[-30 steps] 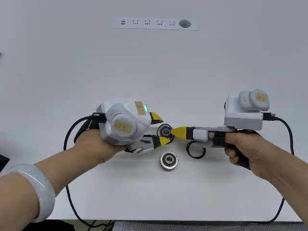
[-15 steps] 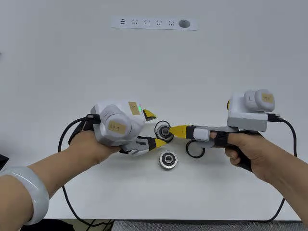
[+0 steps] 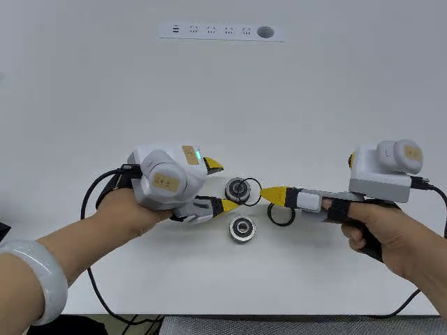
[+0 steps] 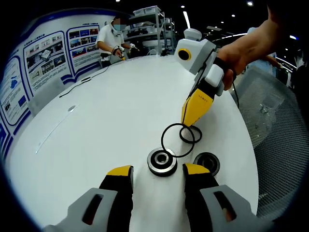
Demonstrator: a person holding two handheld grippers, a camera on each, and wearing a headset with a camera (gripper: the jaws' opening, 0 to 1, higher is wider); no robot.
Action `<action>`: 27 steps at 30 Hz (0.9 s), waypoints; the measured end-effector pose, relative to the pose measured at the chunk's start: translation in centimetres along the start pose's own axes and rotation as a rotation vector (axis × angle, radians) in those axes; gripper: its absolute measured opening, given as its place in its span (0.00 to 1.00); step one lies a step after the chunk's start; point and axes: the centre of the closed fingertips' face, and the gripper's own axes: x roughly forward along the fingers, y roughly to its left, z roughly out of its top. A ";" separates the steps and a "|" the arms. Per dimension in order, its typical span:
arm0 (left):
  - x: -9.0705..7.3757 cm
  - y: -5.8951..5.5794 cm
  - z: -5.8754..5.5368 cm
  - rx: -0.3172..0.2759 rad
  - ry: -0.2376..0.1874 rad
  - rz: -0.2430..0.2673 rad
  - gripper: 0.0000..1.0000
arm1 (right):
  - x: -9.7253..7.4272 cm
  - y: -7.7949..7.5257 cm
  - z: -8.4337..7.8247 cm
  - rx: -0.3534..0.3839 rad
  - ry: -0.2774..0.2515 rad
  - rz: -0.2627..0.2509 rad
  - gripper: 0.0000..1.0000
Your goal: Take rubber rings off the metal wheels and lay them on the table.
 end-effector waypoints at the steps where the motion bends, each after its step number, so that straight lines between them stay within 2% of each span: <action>1: 0.0 0.0 0.0 -0.004 0.001 0.000 0.42 | -0.2 -0.1 -0.1 0.000 0.001 -0.004 0.01; 8: -0.1 0.1 -0.1 -0.011 0.000 0.004 0.42 | -1.2 -0.7 -0.4 0.021 -0.016 -0.021 0.02; 17: -0.2 0.1 -0.2 -0.011 0.004 0.006 0.42 | -2.9 -2.5 -1.7 0.060 -0.018 -0.074 0.02; 27: -0.2 0.0 -0.3 -0.011 0.008 0.004 0.42 | -3.5 -4.2 -2.5 0.105 -0.017 -0.122 0.02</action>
